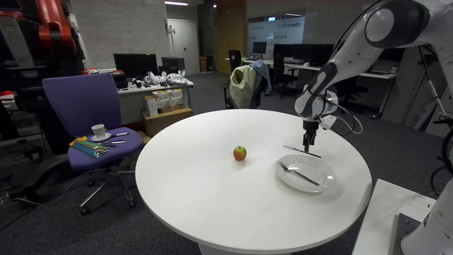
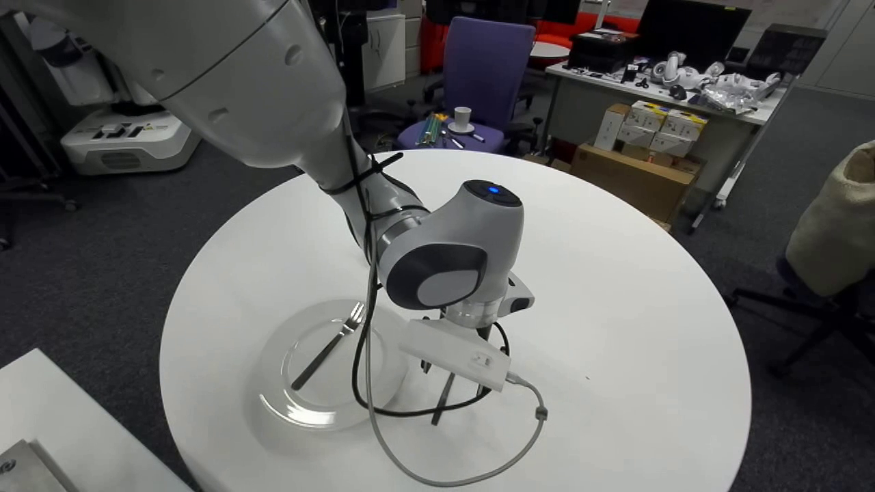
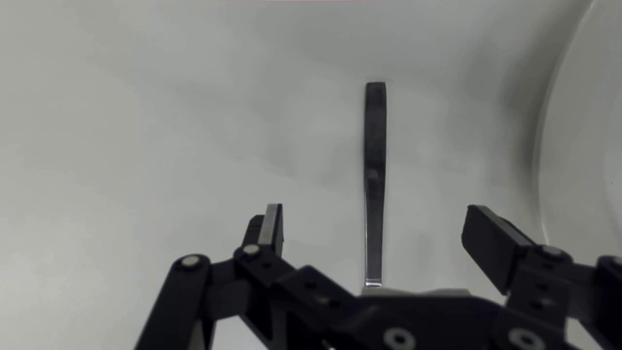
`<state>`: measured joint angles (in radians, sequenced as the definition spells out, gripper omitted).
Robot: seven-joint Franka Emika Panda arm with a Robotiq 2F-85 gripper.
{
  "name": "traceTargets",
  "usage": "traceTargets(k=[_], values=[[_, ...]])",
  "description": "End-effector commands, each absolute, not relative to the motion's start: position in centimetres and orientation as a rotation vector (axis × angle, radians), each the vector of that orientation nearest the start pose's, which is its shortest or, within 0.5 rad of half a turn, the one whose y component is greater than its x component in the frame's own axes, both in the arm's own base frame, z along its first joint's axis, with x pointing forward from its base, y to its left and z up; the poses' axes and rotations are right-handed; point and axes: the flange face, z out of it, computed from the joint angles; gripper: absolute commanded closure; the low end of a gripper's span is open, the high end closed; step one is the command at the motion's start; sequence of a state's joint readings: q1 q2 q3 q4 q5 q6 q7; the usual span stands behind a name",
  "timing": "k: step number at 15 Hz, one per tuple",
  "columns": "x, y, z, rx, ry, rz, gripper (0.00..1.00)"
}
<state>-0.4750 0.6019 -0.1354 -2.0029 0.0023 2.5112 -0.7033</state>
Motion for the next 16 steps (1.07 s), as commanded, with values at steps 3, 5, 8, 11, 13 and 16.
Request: traceTargets(k=[3, 5, 8, 11, 13, 16], values=[[49.3, -35.0, 14.4, -3.155, -0.145, 0.182, 0.0], [49.4, -35.0, 14.1, -3.157, -0.145, 0.19, 0.0], [49.6, -35.0, 13.6, -3.162, -0.142, 0.198, 0.0], [49.8, -34.8, 13.3, -3.163, -0.134, 0.208, 0.0], [49.9, -34.7, 13.1, -3.164, -0.13, 0.212, 0.26], [50.0, -34.8, 12.9, -3.166, -0.124, 0.216, 0.47]])
